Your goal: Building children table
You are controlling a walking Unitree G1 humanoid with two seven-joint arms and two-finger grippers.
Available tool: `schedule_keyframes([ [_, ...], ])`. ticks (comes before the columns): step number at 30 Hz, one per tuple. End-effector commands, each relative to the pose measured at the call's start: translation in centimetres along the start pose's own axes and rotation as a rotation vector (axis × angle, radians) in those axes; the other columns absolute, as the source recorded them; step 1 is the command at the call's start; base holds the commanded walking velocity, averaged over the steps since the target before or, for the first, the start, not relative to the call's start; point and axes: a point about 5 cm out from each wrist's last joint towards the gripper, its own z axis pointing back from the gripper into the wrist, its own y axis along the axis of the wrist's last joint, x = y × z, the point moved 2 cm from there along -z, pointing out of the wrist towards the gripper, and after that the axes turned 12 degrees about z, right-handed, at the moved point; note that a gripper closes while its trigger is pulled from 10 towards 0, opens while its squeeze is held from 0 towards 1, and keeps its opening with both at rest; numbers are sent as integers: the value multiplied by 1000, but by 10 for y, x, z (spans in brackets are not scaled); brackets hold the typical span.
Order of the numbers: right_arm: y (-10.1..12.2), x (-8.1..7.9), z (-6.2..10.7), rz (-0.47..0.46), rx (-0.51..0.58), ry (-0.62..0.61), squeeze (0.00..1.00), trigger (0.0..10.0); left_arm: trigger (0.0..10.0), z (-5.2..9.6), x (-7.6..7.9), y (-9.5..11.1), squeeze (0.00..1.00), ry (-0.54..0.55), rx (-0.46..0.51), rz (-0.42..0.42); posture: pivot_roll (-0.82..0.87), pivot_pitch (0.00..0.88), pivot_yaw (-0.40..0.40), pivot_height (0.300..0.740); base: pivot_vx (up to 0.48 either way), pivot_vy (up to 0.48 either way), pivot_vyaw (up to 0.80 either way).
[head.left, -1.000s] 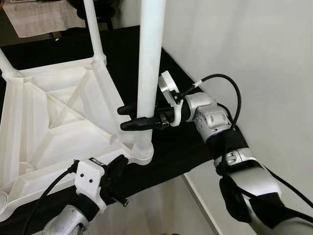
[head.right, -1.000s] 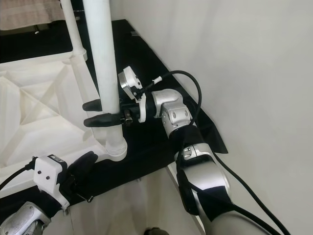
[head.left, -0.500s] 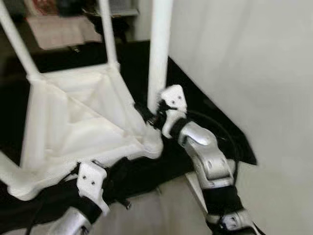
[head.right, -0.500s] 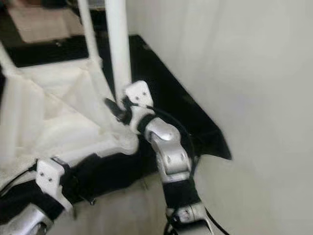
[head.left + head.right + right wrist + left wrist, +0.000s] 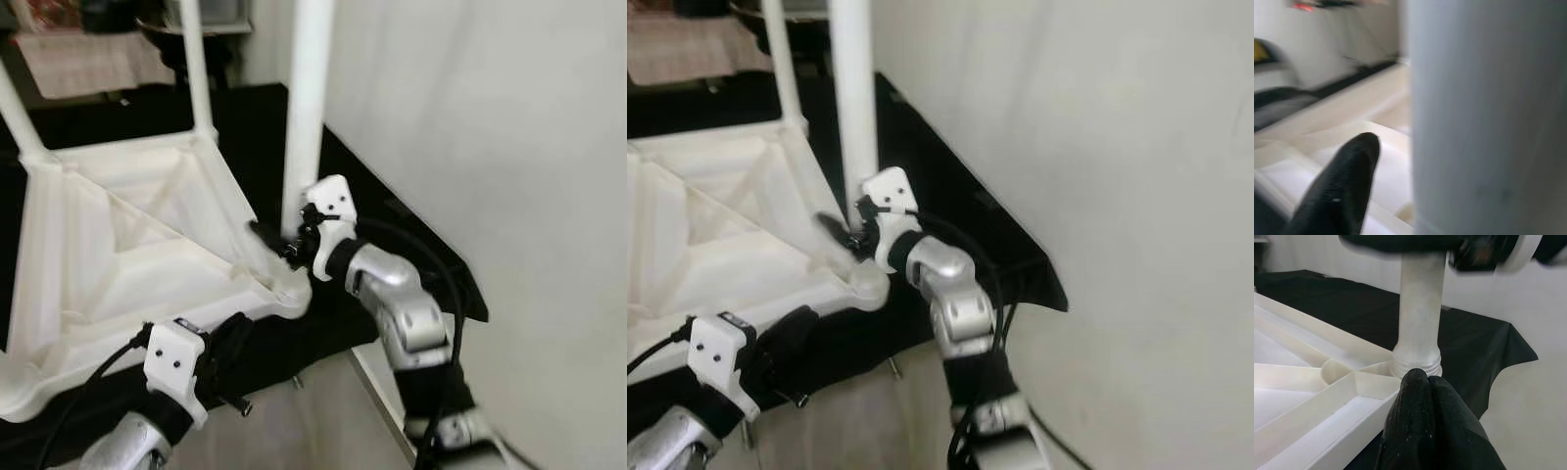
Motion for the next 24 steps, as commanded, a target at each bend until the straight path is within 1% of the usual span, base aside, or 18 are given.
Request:
schedule_keyframes([
  [1, 9, -10, -4, 36, 65, 142, 1000, 10000, 10000, 1, 1, -4, 0, -1, -12, 7, -99, 126, -103, 740, 0, 0, 0],
  [3, 10, -9, -2, 96, 70, 181, 1000, 10000, 10000, 0, 2, -4, 0, -2, -12, 8, -99, 126, -103, 740, 0, 0, 0],
  [4, 10, -9, 1, 128, 76, 265, 1000, 10000, 10000, 1, 2, -4, 0, -1, -11, 8, -93, 123, -103, 740, 0, 0, 0],
  [5, 9, -10, 7, 168, 75, 416, 1000, 10000, 10000, 1, 3, -4, 0, 1, -10, 9, -91, 125, -104, 740, 0, 0, 0],
  [6, 9, -10, 7, 168, 75, 416, 1000, 10000, 10000, 1, 3, -4, 0, 1, -10, 9, -91, 125, -104, 740, 0, 0, 0],
  [7, 8, -10, 9, 185, 71, 477, 1000, 10000, 10000, 1, 3, -4, 0, 2, -10, 10, -91, 125, -104, 740, 0, 0, 0],
  [8, 8, -10, 9, 185, 71, 477, 1000, 10000, 10000, 1, 3, -4, 0, 2, -10, 10, -91, 125, -104, 740, 0, 0, 0],
  [9, 5, -5, 9, 185, 49, 563, 0, 10000, 10000, 1, 3, -4, 0, 2, -10, 10, -76, 133, -99, 740, 0, 0, 0],
  [12, 4, 1, 7, 162, 41, 629, 0, 10000, 10000, 2, 4, -4, 0, 1, -11, 9, -63, 138, -100, 740, 0, 0, 0],
  [16, 5, 2, 8, 157, 42, 642, 0, 10000, 10000, 2, 4, -4, 0, 1, -11, 9, -63, 138, -100, 740, 0, 0, 0],
  [17, 6, 9, 5, 154, 31, 667, 0, 4392, 10000, 4, 6, -3, 0, -3, -16, 6, -55, 147, -101, 740, 0, 0, 0],
  [19, 6, 11, 4, 155, 26, 672, 0, 4392, 10000, 4, 6, -3, 0, -5, -17, 5, -55, 147, -101, 740, 0, 0, 0],
  [20, 6, 14, 4, 153, 21, 681, 0, 0, 10000, 5, 6, -3, 0, -6, -18, 4, -54, 152, -103, 740, 0, 0, 0],
  [24, 3, 18, 4, 141, 13, 684, 0, 0, 10000, 6, 7, -3, 0, -11, -22, 7, -54, 155, -100, 740, 0, 0, 0],
])
